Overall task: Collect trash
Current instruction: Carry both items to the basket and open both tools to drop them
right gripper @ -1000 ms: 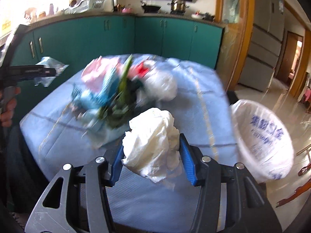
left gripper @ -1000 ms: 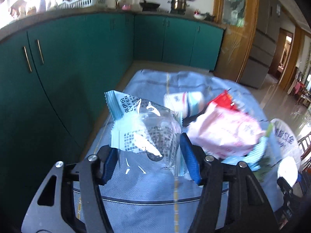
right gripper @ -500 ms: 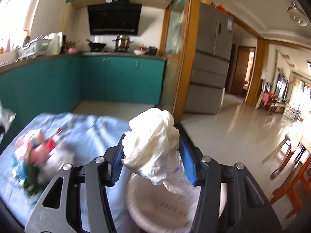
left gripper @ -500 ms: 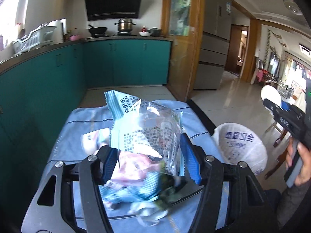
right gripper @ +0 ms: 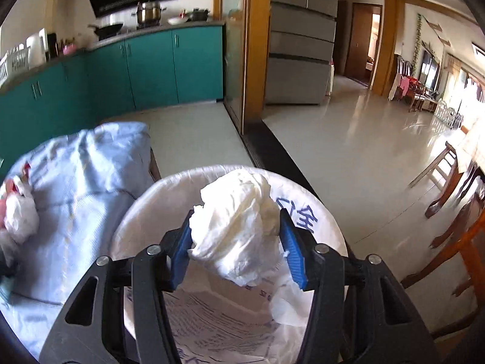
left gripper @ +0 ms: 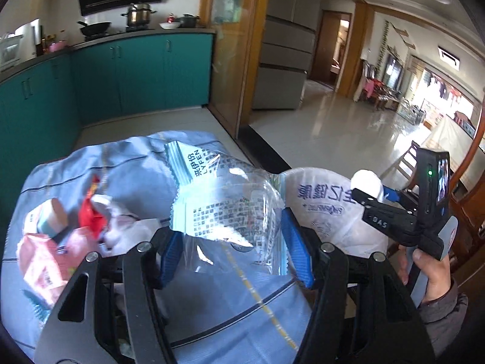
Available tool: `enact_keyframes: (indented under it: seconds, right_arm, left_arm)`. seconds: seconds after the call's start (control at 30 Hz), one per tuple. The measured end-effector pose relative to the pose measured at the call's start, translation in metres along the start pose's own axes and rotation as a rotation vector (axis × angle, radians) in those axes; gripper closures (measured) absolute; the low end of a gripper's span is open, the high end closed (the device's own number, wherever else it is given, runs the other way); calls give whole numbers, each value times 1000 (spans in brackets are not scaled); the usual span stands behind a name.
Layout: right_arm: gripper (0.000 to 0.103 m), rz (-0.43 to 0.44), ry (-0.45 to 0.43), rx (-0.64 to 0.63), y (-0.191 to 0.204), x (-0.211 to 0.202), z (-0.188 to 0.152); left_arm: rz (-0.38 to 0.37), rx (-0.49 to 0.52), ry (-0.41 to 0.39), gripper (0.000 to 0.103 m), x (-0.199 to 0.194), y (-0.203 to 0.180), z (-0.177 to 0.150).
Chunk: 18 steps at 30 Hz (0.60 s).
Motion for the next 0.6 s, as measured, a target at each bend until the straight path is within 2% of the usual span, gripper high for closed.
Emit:
enact_keyframes:
  seconds: [0.07, 0.3, 0.47, 0.57, 0.6]
  right_arm:
    - [34, -29, -12, 6, -1, -1, -2]
    - [23, -31, -123, 137, -28, -24, 7]
    - [21, -68, -161, 274, -55, -30, 15]
    - [21, -58, -164, 309, -63, -27, 13]
    - [21, -66, -162, 310, -65, -27, 12]
  left_arm:
    - [-10, 19, 16, 41, 10, -11, 2]
    - [-40, 73, 52, 41, 40, -41, 7]
    - [-123, 123, 104, 40, 69, -73, 14]
    - [-160, 171, 110, 28, 83, -97, 16]
    - [-162, 182, 115, 21, 88, -103, 16]
Point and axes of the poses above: each gripper's, at about its wrist camera, not at the fingertips, and x roughly the way its jaws point, y to its left, z to its top, the point moved 6 cm from there along x, roughly the way its jaws point, and after that the axes turned 14 degrees about y, right-handed, at the moved point
